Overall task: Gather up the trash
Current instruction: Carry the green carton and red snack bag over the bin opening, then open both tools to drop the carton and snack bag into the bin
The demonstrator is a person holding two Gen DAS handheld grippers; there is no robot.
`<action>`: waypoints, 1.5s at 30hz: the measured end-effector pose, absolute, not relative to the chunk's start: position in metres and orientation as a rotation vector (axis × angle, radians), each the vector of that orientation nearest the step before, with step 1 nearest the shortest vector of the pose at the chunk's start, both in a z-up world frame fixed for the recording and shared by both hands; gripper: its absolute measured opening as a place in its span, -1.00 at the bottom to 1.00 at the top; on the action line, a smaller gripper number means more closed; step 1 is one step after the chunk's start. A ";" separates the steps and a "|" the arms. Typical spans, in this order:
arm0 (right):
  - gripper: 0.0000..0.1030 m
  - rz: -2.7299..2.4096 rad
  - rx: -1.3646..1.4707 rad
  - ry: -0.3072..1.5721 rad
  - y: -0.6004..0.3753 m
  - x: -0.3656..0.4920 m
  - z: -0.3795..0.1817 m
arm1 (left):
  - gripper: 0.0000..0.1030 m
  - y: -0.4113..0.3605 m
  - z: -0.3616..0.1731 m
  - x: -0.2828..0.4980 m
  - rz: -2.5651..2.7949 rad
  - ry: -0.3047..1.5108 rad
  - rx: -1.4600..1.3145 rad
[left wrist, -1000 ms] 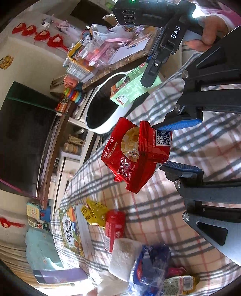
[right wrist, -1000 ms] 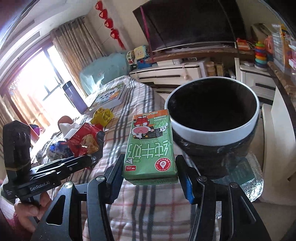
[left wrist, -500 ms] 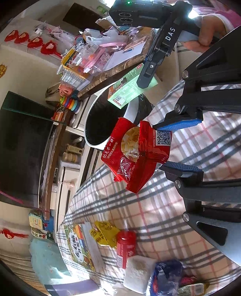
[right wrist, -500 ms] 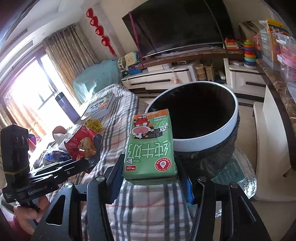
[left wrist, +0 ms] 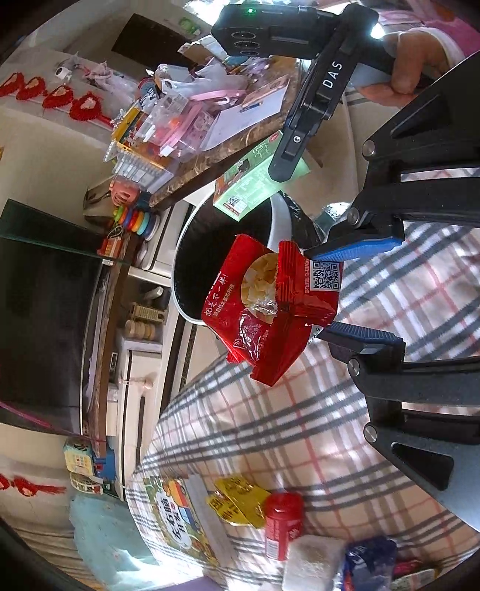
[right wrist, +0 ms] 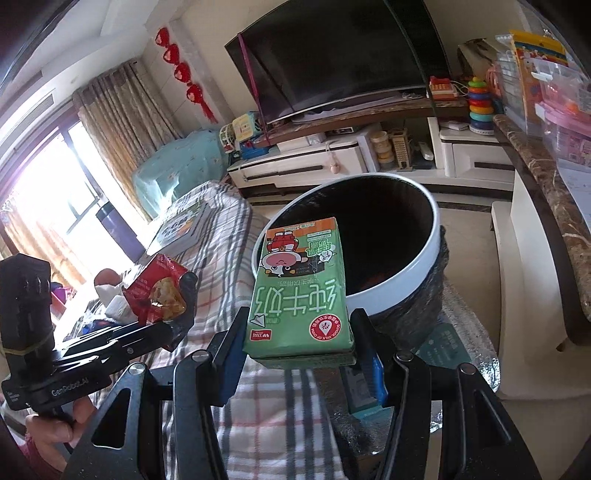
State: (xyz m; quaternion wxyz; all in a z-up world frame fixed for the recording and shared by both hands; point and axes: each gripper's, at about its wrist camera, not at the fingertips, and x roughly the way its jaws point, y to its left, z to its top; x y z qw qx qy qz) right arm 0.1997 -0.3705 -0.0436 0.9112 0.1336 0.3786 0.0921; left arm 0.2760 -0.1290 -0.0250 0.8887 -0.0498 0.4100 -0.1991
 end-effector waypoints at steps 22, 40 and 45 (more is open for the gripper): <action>0.06 0.133 0.257 0.810 -0.403 0.242 -0.044 | -0.40 -0.174 -0.025 0.337 -0.452 0.867 -0.052; 0.06 0.116 0.225 0.837 -0.409 0.271 -0.043 | -0.40 -0.198 -0.041 0.385 -0.448 0.916 -0.030; 0.06 0.113 0.223 0.847 -0.411 0.277 -0.046 | -0.39 -0.202 -0.045 0.394 -0.448 0.923 -0.025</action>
